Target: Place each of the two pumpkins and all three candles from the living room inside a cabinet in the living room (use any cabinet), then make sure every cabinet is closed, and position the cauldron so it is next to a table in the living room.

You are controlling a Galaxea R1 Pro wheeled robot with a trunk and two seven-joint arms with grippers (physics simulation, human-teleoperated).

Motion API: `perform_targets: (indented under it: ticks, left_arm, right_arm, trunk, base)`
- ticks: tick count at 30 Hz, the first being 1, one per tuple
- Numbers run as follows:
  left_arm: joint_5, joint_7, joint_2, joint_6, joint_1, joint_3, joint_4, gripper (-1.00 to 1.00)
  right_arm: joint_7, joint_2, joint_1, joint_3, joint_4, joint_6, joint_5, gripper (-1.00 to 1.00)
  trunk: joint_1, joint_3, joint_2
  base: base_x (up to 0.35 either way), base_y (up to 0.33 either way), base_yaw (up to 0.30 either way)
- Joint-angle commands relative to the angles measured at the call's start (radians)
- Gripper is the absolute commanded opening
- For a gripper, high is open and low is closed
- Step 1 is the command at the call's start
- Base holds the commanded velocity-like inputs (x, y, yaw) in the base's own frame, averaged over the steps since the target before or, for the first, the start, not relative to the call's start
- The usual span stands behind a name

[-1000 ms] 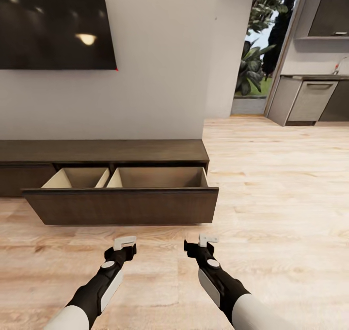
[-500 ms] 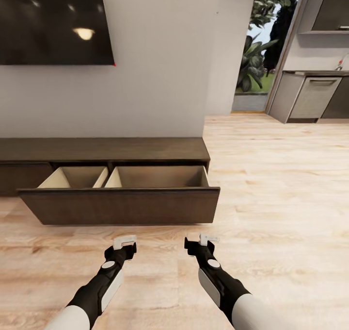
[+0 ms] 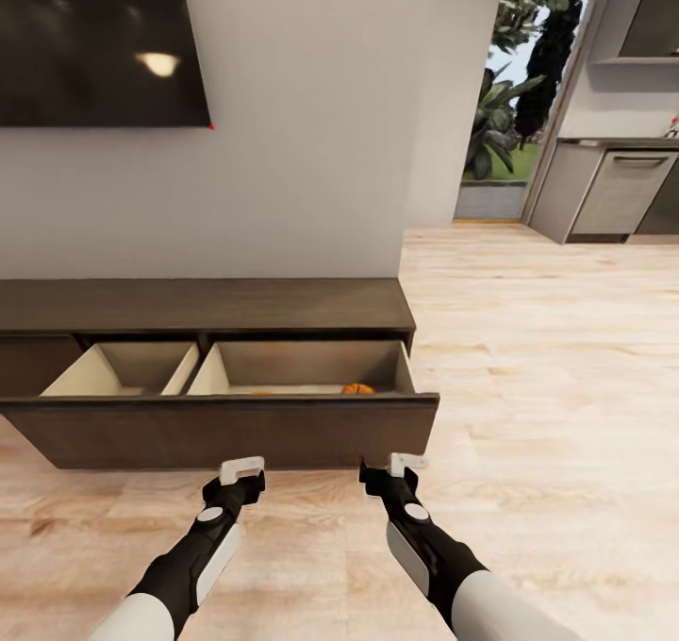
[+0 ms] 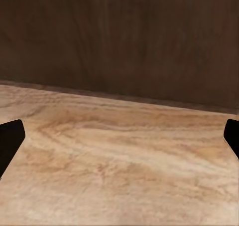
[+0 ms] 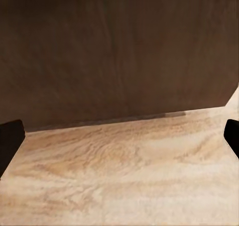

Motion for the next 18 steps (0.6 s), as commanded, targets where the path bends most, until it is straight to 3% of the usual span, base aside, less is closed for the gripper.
perform_targets:
  ticks: [1, 18]
  left_arm:
    - [0.000, 0.000, 0.000, 0.000, 0.000, 0.000, 0.000, 1.00]
    - [0.000, 0.000, 0.002, -0.003, 0.000, 0.001, 0.000, 1.00]
  right_arm:
    - [0.000, 0.000, 0.000, 0.000, 0.000, 0.000, 0.000, 1.00]
    - [0.000, 0.000, 0.000, 0.000, 0.000, 0.001, -0.001, 1.00]
  trunk:
    - [0.000, 0.000, 0.000]
    - [0.000, 0.000, 0.000]
  base:
    - [0.335, 0.000, 0.000]
    - [0.335, 0.000, 0.000]
